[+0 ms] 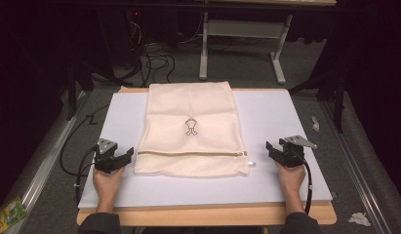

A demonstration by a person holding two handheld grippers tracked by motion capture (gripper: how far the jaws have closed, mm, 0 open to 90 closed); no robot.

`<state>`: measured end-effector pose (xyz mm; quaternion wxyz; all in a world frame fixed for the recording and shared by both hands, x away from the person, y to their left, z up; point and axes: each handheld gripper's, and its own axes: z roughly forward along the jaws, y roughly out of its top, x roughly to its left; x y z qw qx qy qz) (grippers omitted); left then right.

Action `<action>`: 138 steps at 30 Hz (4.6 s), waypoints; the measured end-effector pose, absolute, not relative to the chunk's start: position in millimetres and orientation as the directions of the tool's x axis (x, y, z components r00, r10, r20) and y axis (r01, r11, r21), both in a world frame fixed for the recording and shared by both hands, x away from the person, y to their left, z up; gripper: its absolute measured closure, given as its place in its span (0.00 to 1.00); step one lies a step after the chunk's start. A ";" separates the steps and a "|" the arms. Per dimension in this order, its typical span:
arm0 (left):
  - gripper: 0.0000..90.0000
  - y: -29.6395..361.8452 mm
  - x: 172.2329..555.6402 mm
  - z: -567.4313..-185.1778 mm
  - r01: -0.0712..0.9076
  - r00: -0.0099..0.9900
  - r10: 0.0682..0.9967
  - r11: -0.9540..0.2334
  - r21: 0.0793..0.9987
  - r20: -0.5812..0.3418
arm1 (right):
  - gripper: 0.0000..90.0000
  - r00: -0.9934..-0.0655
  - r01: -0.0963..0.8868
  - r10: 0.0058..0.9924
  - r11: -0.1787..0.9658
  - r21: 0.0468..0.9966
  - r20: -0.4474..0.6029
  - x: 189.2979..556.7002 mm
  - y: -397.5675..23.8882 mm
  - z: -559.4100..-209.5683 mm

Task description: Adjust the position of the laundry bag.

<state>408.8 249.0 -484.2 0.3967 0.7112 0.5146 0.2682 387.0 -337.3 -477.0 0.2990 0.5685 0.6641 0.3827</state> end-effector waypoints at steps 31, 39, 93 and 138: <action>0.36 248.5 411.6 -483.0 0.536 0.345 0.938 -0.172 0.827 -0.029 | 0.53 -0.131 0.512 0.990 0.029 0.858 0.044 385.4 -338.4 -475.7; 0.36 246.3 412.5 -481.8 0.540 0.353 0.933 -0.150 0.828 -0.061 | 0.55 -0.162 0.536 0.985 0.042 0.843 0.054 387.0 -335.2 -475.2; 0.32 198.2 439.6 -474.0 0.680 0.398 0.906 -0.186 0.709 -0.144 | 0.58 -0.365 0.729 0.907 0.138 0.670 0.211 430.7 -255.9 -466.6; 0.95 183.8 434.9 -467.7 0.629 0.490 0.865 -0.266 0.730 -0.106 | 0.98 -0.432 0.704 0.889 0.226 0.674 0.153 425.2 -257.2 -456.4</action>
